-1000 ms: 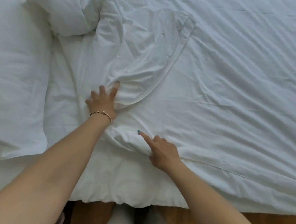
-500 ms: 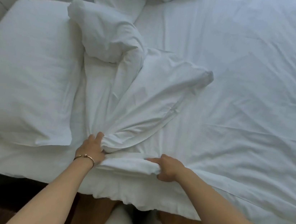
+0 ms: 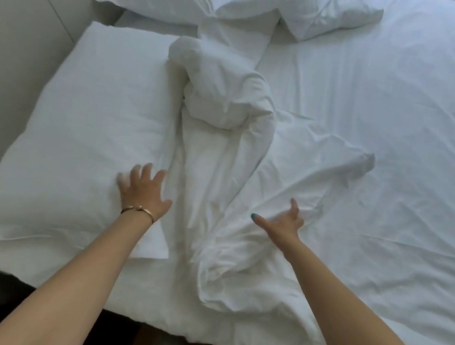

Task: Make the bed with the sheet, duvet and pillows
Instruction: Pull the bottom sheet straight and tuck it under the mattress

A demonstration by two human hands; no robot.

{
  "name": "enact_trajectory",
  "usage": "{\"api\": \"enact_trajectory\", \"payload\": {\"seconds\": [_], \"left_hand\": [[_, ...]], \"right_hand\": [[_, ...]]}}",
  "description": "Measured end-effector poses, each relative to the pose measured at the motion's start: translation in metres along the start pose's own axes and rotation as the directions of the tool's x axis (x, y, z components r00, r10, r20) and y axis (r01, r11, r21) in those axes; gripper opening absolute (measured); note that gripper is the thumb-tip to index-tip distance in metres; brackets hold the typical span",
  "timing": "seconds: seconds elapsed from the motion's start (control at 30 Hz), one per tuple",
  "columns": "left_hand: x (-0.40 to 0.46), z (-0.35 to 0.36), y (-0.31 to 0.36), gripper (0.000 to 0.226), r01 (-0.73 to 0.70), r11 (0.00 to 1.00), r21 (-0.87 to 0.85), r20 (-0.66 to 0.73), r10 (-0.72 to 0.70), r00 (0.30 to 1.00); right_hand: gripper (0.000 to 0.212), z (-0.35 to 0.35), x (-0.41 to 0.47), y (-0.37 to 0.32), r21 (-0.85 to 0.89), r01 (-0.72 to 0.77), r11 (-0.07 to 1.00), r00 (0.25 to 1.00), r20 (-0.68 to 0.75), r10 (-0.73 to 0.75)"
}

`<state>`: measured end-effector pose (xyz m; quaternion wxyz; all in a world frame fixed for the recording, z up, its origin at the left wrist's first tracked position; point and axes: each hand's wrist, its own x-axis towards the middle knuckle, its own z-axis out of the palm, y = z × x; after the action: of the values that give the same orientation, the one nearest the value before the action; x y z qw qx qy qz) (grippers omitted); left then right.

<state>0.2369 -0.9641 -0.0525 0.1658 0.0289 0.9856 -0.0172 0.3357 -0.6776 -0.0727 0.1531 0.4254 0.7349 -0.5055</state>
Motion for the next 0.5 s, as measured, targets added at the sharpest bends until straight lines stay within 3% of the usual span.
{"api": "enact_trajectory", "payload": {"seconds": [0.1,0.17,0.27,0.33,0.43,0.5], "left_hand": [[0.016,0.000,-0.071,0.113,0.193,0.981,-0.001,0.135,-0.191,0.972],[0.022,0.004,-0.098,0.124,0.234,0.971,-0.059,0.133,-0.224,0.965],[0.034,0.017,-0.111,0.123,0.201,0.979,-0.024,0.037,-0.200,0.979],[0.044,0.022,-0.117,0.120,0.172,0.984,0.052,-0.019,-0.171,0.985],[0.064,0.023,-0.126,0.109,0.132,0.986,0.098,-0.020,-0.131,0.991],[0.071,0.022,-0.129,0.086,0.051,0.999,0.020,-0.045,-0.050,0.998]], "right_hand": [[0.142,0.022,0.003,-0.022,0.273,-0.254,0.928,0.929,-0.199,0.313],[0.156,0.034,0.011,-0.025,0.355,-0.307,0.883,0.880,-0.249,0.405],[0.143,0.051,0.013,-0.033,0.395,-0.349,0.850,0.842,-0.267,0.469],[0.122,0.060,0.009,-0.040,0.326,-0.289,0.900,0.867,-0.310,0.391],[0.118,0.067,0.001,-0.049,0.100,-0.200,0.975,0.918,-0.329,0.222],[0.115,0.069,-0.005,-0.058,0.023,-0.165,0.986,0.942,-0.293,0.165]]}}
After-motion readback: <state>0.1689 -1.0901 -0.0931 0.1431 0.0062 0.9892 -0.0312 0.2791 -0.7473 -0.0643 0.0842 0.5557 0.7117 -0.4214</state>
